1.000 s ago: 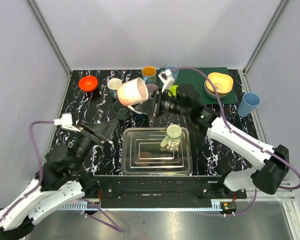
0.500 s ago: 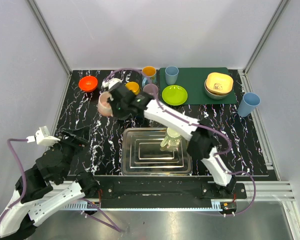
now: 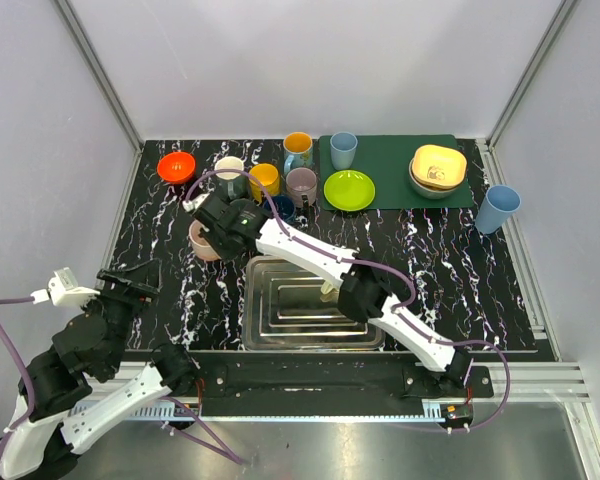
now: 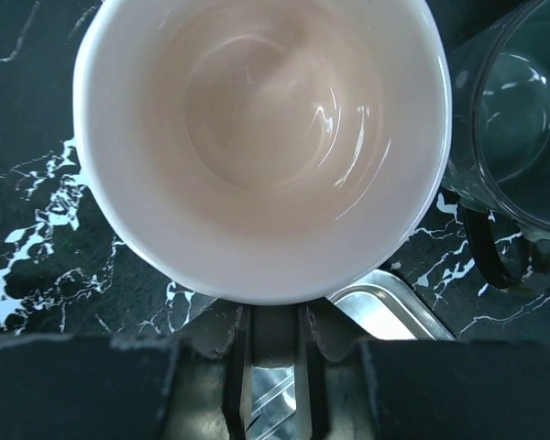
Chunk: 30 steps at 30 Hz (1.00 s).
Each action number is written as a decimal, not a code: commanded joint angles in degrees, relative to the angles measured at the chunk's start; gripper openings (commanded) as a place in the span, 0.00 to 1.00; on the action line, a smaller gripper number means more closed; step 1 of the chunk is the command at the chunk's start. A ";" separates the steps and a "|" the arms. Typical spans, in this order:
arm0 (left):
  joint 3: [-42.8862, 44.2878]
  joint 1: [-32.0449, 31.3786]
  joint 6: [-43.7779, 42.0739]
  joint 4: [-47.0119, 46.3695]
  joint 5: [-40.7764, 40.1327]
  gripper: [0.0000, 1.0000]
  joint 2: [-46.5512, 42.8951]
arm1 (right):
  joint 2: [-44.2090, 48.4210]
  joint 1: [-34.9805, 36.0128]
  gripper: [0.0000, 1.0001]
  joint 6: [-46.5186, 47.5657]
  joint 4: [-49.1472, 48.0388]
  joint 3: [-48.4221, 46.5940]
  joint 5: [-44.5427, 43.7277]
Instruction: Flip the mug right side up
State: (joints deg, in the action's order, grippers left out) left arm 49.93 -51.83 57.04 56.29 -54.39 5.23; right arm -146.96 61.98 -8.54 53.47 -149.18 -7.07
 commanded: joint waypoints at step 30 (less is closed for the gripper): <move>-1.23 -0.02 -7.81 -7.06 6.46 0.80 8.64 | 44.13 1.57 0.66 -1.83 -7.05 33.30 -10.93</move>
State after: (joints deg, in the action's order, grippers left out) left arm 49.63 -51.83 53.71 56.16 -53.45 10.39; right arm -128.03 63.09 -8.25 50.50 -129.01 -11.62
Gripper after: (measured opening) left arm 0.791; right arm 0.653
